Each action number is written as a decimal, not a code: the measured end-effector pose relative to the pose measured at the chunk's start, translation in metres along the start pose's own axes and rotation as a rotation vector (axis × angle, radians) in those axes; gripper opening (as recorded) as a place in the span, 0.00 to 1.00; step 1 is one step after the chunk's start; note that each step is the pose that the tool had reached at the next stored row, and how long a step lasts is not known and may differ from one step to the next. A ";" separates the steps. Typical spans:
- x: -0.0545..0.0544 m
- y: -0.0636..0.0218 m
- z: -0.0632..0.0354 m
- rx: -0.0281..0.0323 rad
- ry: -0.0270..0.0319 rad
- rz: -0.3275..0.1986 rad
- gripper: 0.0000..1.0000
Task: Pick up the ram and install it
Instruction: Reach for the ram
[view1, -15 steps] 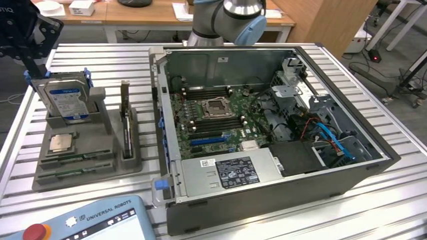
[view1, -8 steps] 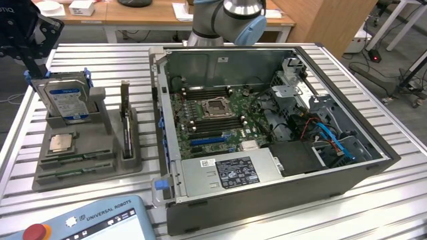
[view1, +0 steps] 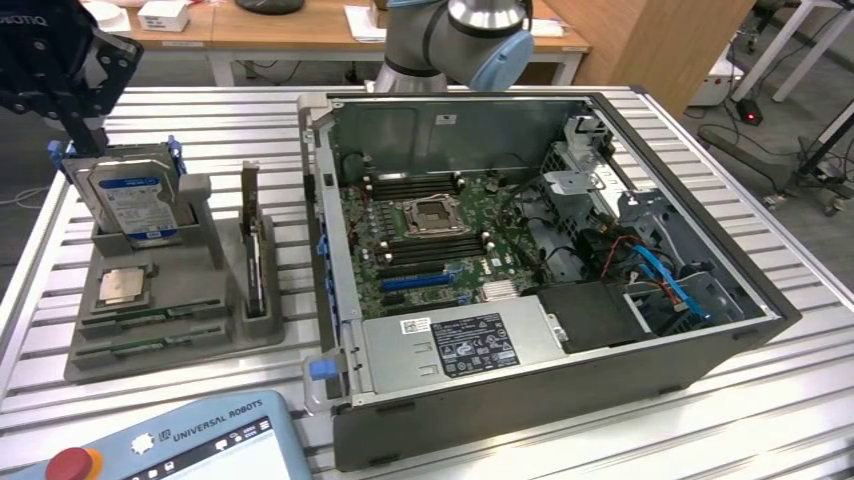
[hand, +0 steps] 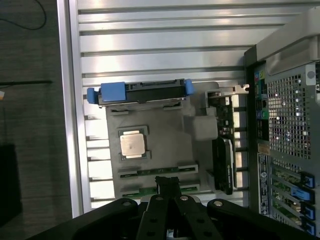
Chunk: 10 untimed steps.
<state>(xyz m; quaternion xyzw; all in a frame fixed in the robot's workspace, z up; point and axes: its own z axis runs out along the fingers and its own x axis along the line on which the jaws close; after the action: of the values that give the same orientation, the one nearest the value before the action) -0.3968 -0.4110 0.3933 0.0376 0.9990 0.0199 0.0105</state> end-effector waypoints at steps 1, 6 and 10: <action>-0.002 0.0001 0.0000 0.0000 0.0000 0.000 0.10; -0.007 0.0006 0.0002 -0.0001 0.0000 0.000 0.10; -0.008 -0.0006 0.0001 0.0001 0.0000 0.000 0.10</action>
<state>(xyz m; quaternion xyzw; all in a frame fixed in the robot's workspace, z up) -0.3891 -0.4121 0.3933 0.0375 0.9990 0.0198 0.0104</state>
